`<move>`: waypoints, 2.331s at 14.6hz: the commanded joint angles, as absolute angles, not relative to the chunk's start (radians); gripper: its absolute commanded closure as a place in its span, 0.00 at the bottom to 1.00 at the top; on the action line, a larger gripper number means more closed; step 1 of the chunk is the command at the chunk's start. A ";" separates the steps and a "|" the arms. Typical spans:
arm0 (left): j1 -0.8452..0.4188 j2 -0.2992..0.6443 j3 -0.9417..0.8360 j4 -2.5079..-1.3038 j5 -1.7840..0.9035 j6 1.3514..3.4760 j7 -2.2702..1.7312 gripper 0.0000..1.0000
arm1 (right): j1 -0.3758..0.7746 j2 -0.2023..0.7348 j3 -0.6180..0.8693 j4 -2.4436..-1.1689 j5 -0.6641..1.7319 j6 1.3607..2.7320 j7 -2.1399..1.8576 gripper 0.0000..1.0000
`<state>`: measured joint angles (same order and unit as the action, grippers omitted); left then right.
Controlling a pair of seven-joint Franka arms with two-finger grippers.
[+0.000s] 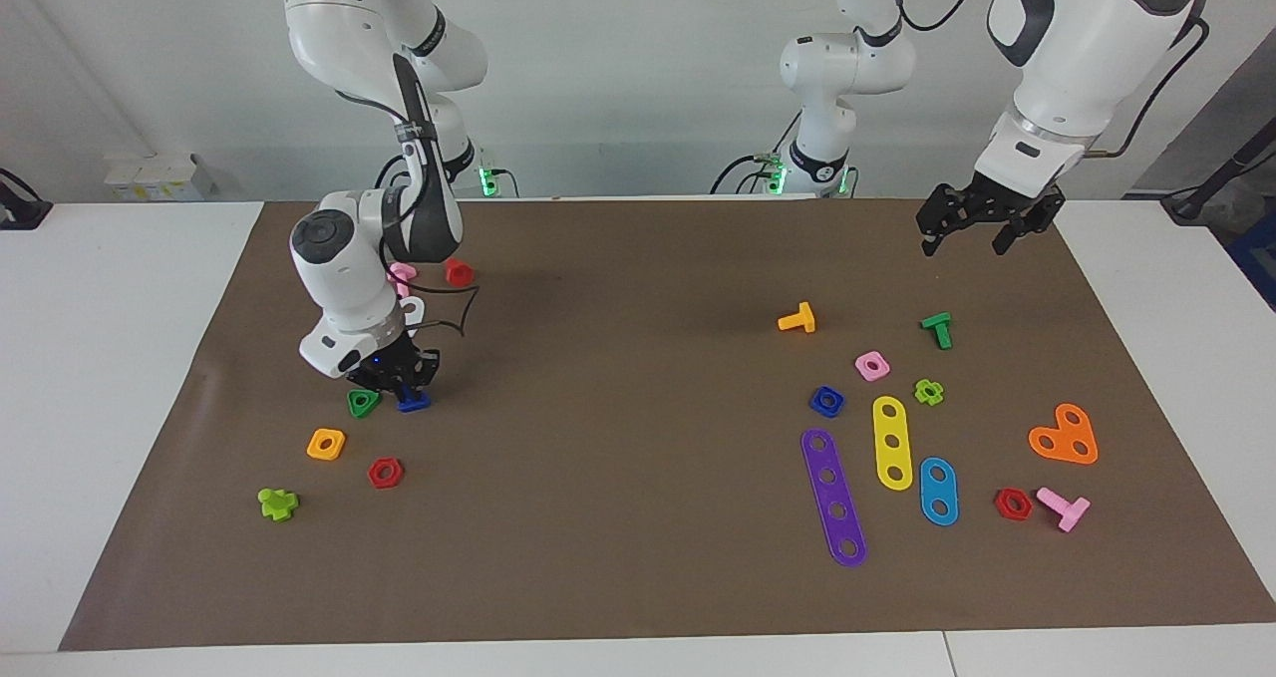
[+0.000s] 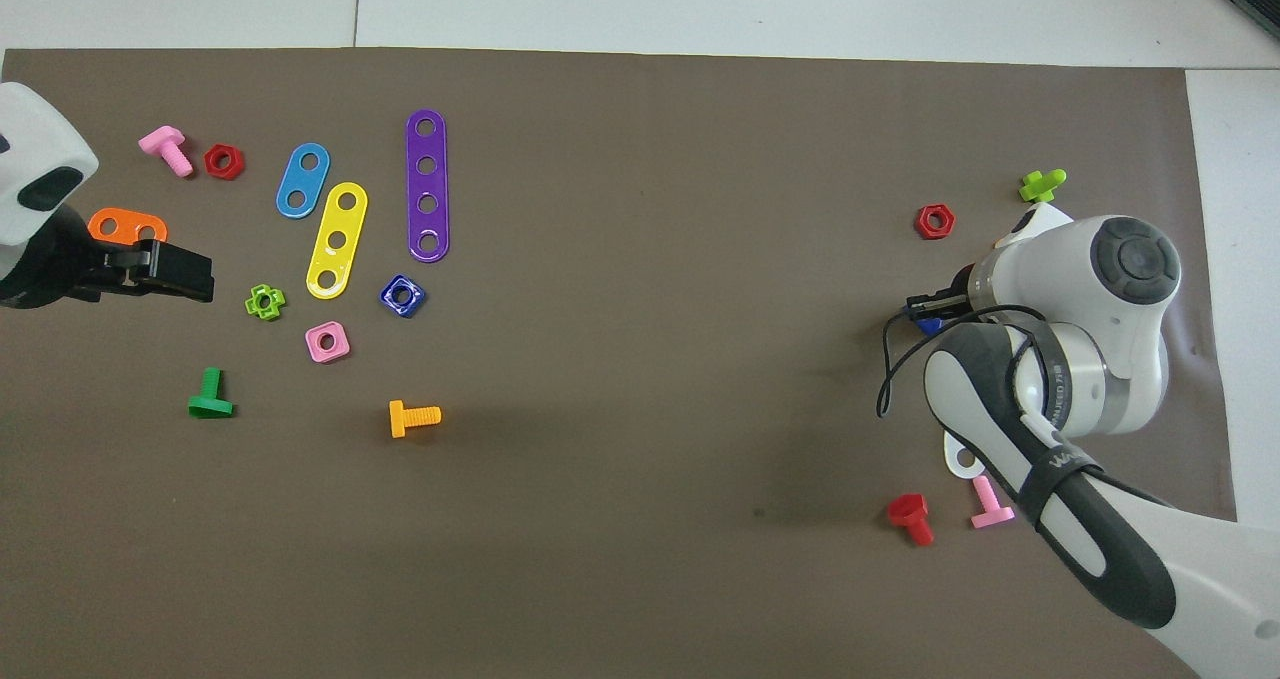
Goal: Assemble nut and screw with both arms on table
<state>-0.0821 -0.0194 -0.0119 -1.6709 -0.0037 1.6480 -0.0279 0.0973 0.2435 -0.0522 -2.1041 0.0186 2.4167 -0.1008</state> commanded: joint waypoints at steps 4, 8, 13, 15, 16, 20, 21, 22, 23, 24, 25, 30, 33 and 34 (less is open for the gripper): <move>-0.081 -0.041 -0.021 -1.697 -0.008 1.658 -0.035 0.00 | 0.107 0.221 -0.031 -1.933 0.054 2.266 -0.004 1.00; -0.072 -0.057 -0.023 -1.749 -0.012 1.748 -0.026 0.00 | 0.230 0.259 -0.029 -1.777 0.052 2.201 0.214 1.00; -0.049 -0.037 -0.020 -1.775 -0.028 1.776 -0.020 0.00 | 0.423 0.371 -0.029 -1.643 0.034 2.233 0.549 1.00; -0.057 0.006 -0.020 -1.775 -0.028 1.793 -0.020 0.00 | 0.465 0.380 -0.029 -1.643 0.035 2.258 0.589 1.00; -0.063 0.032 -0.020 -1.775 -0.029 1.813 -0.020 0.01 | 0.492 0.393 -0.031 -1.643 0.034 2.266 0.627 1.00; -0.098 0.121 -0.023 -1.779 -0.064 1.922 -0.009 0.05 | 0.560 0.480 -0.029 -1.643 -0.046 2.342 0.748 1.00; -0.104 0.126 -0.025 -1.805 -0.066 1.972 0.014 0.05 | 0.567 0.495 -0.029 -1.644 -0.055 2.367 0.774 1.00; -0.104 0.123 -0.026 -1.845 -0.069 2.020 0.049 0.05 | 0.592 0.512 -0.031 -1.651 -0.057 2.397 0.802 1.00; -0.104 0.123 -0.026 -1.867 -0.081 2.043 0.096 0.05 | 0.601 0.526 -0.031 -1.652 -0.057 2.422 0.825 1.00; -0.104 0.127 -0.026 -1.870 -0.101 2.051 0.135 0.06 | 0.604 0.531 -0.031 -1.652 -0.057 2.424 0.830 1.00; -0.106 0.139 -0.026 -1.870 -0.118 2.060 0.170 0.07 | 0.606 0.531 -0.029 -1.658 -0.057 2.425 0.831 1.00; -0.152 0.242 -0.026 -1.868 -0.121 2.157 0.294 0.12 | 0.623 0.529 -0.032 -1.683 -0.057 2.424 0.856 0.00; -0.181 0.303 -0.026 -1.870 -0.121 2.204 0.351 0.13 | 0.592 0.448 -0.041 -1.687 -0.057 2.367 0.844 0.00; -0.192 0.325 -0.025 -1.874 -0.121 2.230 0.362 0.13 | 0.563 0.407 -0.041 -1.686 -0.057 2.327 0.836 0.00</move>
<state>-0.1625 0.2906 -0.0395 -1.8640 -0.1014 2.1739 0.3169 0.6109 0.5014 -0.0456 -1.6696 -0.0360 2.3987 0.8214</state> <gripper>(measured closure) 0.123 0.189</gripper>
